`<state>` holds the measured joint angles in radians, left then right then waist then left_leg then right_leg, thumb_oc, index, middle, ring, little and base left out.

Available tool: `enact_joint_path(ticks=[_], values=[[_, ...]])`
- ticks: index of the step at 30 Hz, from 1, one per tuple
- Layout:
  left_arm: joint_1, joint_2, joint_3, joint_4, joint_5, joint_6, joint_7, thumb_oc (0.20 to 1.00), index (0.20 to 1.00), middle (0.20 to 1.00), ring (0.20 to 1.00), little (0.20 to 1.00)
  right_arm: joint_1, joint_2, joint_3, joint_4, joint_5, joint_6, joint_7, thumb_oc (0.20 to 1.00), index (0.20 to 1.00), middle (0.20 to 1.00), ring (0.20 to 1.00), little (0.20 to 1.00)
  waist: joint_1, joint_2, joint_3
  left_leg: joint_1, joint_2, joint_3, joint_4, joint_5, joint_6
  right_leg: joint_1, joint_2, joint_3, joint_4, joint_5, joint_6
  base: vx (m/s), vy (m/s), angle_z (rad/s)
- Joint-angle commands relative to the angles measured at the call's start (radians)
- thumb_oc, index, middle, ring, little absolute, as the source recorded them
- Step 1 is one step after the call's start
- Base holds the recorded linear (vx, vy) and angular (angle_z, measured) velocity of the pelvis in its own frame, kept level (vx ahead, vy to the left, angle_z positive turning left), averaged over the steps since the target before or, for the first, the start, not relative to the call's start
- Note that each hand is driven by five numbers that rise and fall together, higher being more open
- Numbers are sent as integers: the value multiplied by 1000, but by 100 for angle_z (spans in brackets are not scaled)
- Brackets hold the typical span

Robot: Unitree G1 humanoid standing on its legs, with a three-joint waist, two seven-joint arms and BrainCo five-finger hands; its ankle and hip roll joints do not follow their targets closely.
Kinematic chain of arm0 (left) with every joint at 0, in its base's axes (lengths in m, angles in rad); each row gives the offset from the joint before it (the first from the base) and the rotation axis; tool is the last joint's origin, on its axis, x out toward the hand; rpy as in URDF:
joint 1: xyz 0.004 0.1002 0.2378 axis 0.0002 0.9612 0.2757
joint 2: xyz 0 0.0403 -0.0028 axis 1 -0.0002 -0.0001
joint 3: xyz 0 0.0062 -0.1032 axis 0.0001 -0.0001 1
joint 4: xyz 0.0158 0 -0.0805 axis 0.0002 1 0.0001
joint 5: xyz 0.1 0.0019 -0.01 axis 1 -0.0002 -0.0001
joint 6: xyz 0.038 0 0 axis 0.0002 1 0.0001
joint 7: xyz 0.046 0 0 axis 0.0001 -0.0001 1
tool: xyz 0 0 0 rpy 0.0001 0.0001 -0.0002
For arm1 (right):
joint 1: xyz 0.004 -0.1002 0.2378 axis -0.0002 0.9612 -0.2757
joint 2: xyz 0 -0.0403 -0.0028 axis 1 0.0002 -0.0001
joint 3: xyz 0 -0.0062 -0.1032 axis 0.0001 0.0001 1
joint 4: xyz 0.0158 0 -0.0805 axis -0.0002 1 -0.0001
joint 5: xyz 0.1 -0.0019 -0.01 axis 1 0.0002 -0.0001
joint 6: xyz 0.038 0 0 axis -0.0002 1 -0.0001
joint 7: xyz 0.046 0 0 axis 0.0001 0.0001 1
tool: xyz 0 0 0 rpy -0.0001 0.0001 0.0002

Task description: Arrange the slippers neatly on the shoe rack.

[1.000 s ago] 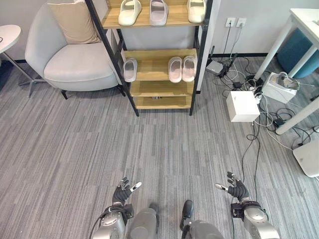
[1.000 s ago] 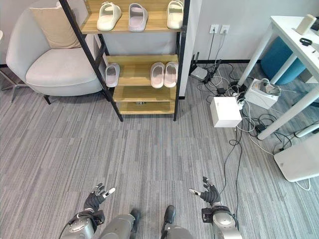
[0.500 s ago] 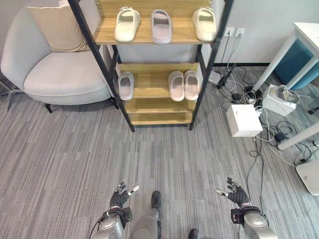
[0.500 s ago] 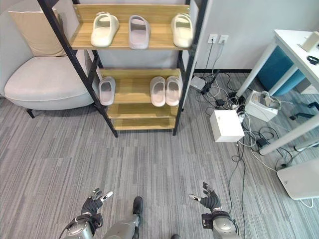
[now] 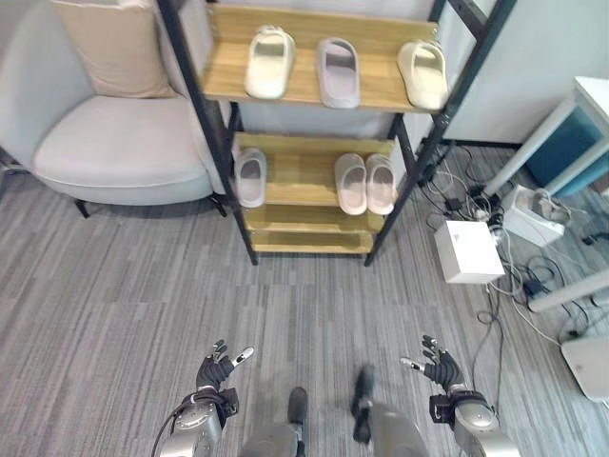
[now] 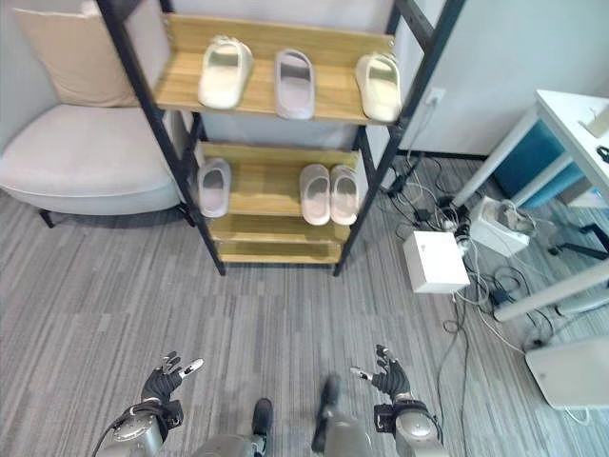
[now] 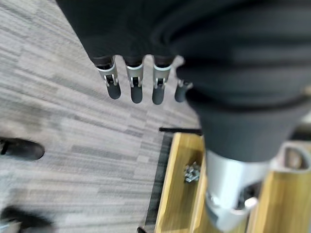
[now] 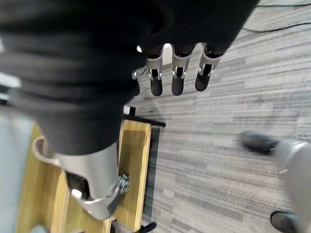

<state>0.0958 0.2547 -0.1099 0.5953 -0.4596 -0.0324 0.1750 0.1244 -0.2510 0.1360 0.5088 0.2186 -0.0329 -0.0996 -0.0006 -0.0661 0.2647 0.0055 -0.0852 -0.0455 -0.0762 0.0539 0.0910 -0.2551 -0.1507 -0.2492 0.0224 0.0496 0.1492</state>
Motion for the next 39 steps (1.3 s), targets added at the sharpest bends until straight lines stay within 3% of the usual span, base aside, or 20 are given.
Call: enact_joint_path(ticks=[1, 2, 3, 5, 6, 7, 11, 15, 17, 18, 19, 20, 24, 26, 30, 32, 35, 37, 38, 39], values=[[-17, 7, 15, -51, 16, -30, -7, 1000, 1000, 1000, 1000, 1000, -11, -24, -28, -38, 35, -28, -3, 1000, 1000, 1000, 1000, 1000, -4, 8, 2, 169, 48, -41, 23, -165, -92, 75, 63, -31, -54, 74, -33, 221, -91, 55], [-17, 7, 15, -51, 16, -30, -7, 1000, 1000, 1000, 1000, 1000, -11, -24, -28, -38, 35, -28, -3, 1000, 1000, 1000, 1000, 1000, -4, 8, 1, 168, 48, -42, 23, -165, -92, 74, 62, -31, -54, 75, -33, 500, -164, 50], [-15, -7, 12, -43, 11, -30, 3, 1000, 1000, 1000, 1000, 1000, -8, -31, -33, -31, 39, -34, -6, 1000, 1000, 1000, 1000, 1000, -11, 24, -19, 178, 69, -30, 100, -190, -107, 92, 80, -24, -17, 49, -56, 275, -72, 29], [-10, -12, 13, -38, -3, -28, 2, 1000, 1000, 1000, 1000, 1000, -5, -33, -39, -34, 59, -36, -3, 1000, 1000, 1000, 1000, 1000, -16, 27, -25, 161, 71, -30, 158, -175, -121, 98, 81, -29, -10, 35, -68, 299, -110, 13], [-11, -18, 9, -35, -20, -36, 6, 1000, 1000, 1000, 1000, 1000, -10, -48, -37, -24, 69, -42, -6, 1000, 1000, 1000, 1000, 1000, -9, 36, -13, 117, 67, -24, 276, -140, -145, 130, 90, -28, -5, 9, -88, 229, -106, 11], [-11, -18, 9, -35, -20, -36, 6, 1000, 1000, 1000, 1000, 1000, -10, -48, -37, -23, 69, -42, -6, 1000, 1000, 1000, 1000, 1000, -10, 35, -14, 116, 67, -25, 276, -139, -145, 129, 89, -28, -5, 9, -88, 204, -100, 10], [-7, -29, 2, -37, -50, -43, 7, 1000, 1000, 1000, 1000, 1000, -16, -73, -41, -18, 84, -39, -4, 1000, 1000, 1000, 1000, 1000, 32, 25, 24, -66, 27, -36, 500, -44, -165, 206, 83, -11, -21, -39, -119, 212, -69, -7], [-2, -25, -1, -45, -54, -38, 8, 1000, 1000, 1000, 1000, 1000, -21, -74, -43, -15, 89, -37, -9, 1000, 1000, 1000, 1000, 1000, 56, 5, 33, -152, 58, 13, 414, -107, -136, 249, 66, 1, -36, -69, -109, 237, 13, -9], [2, -24, -4, -47, -52, -36, 15, 1000, 1000, 1000, 1000, 1000, -25, -72, -35, -15, 81, -39, -17, 1000, 1000, 1000, 1000, 1000, 68, 11, 25, -187, 120, 15, 236, -39, -147, 286, 68, 3, -46, -96, -101, 310, 136, 0], [2, -25, -7, -48, -51, -34, 18, 1000, 1000, 1000, 1000, 1000, -26, -72, -32, -16, 76, -38, -20, 1000, 1000, 1000, 1000, 1000, 73, 20, 24, -211, 163, 12, 174, 27, -158, 301, 70, 1, -52, -106, -98, 176, 97, 1], [3, -25, -7, -48, -50, -34, 18, 1000, 1000, 1000, 1000, 1000, -26, -72, -32, -16, 76, -38, -20, 1000, 1000, 1000, 1000, 1000, 73, 19, 26, -202, 163, 12, 162, 32, -159, 304, 69, 1, -52, -107, -99, 266, 182, -10], [-1, -23, -6, -59, -45, -31, 23, 1000, 1000, 1000, 1000, 1000, -25, -74, -33, -18, 67, -34, -29, 1000, 1000, 1000, 1000, 1000, 81, 22, 25, -236, 221, 24, 70, 89, -180, 333, 55, -5, -59, -122, -90, 183, 122, -13], [-3, -24, -3, -54, -38, -26, 25, 1000, 1000, 1000, 1000, 1000, -21, -72, -41, -9, 59, -26, -34, 1000, 1000, 1000, 1000, 1000, 82, 30, 13, -222, 268, 68, 12, 139, -205, 372, 31, -8, -62, -128, -71, 248, 222, 9], [3, -28, 3, -36, -39, -27, 23, 1000, 1000, 1000, 1000, 1000, -11, -60, -49, -13, 47, -19, -27, 1000, 1000, 1000, 1000, 1000, 83, 37, -37, -192, 251, 77, -9, 143, -209, 406, 6, -19, -66, -123, -46, 388, 398, 4], [3, -24, -7, -18, -29, -25, 15, 1000, 1000, 1000, 1000, 1000, -2, -41, -58, -13, 40, -17, -28, 1000, 1000, 1000, 1000, 1000, 84, 16, -61, -173, 205, 100, 21, 102, -178, 403, -58, -23, -26, -83, -11, 204, 256, 15], [3, -3, -12, -30, -16, -21, 9, 1000, 1000, 1000, 1000, 1000, -2, -24, -56, -22, 39, -18, -21, 1000, 1000, 1000, 1000, 1000, 87, 8, -65, -136, 149, 104, 19, 58, -130, 352, -125, -1, 111, -14, 3, 227, 425, 20], [6, 12, -13, -43, -11, -17, 12, 1000, 1000, 1000, 1000, 1000, -15, -11, -33, -23, 31, -15, -19, 1000, 1000, 1000, 1000, 1000, 82, 14, -49, -100, 116, 110, 7, 32, -96, 293, -169, -1, 243, 64, 2, 116, 287, 9], [7, 17, -11, -49, -8, -17, 12, 1000, 1000, 1000, 1000, 1000, -18, -7, -28, -21, 30, -14, -17, 1000, 1000, 1000, 1000, 1000, 78, 19, -43, -87, 112, 111, 5, 24, -92, 271, -166, 4, 268, 68, -4, 106, 154, 12], [5, 21, -8, -55, -9, -19, 11, 1000, 1000, 1000, 1000, 1000, -25, -5, -19, -19, 31, -12, -12, 1000, 1000, 1000, 1000, 1000, 66, 28, -28, -62, 114, 104, -2, 15, -93, 221, -114, 15, 254, 23, -17, 182, 153, 7], [3, 22, -5, -55, -12, -22, 9, 1000, 1000, 1000, 1000, 1000, -30, -5, -14, -16, 32, -13, -10, 1000, 1000, 1000, 1000, 1000, 66, 32, -27, -52, 119, 109, -8, 10, -95, 206, -99, -14, 207, 9, -22, 169, 82, -7]])
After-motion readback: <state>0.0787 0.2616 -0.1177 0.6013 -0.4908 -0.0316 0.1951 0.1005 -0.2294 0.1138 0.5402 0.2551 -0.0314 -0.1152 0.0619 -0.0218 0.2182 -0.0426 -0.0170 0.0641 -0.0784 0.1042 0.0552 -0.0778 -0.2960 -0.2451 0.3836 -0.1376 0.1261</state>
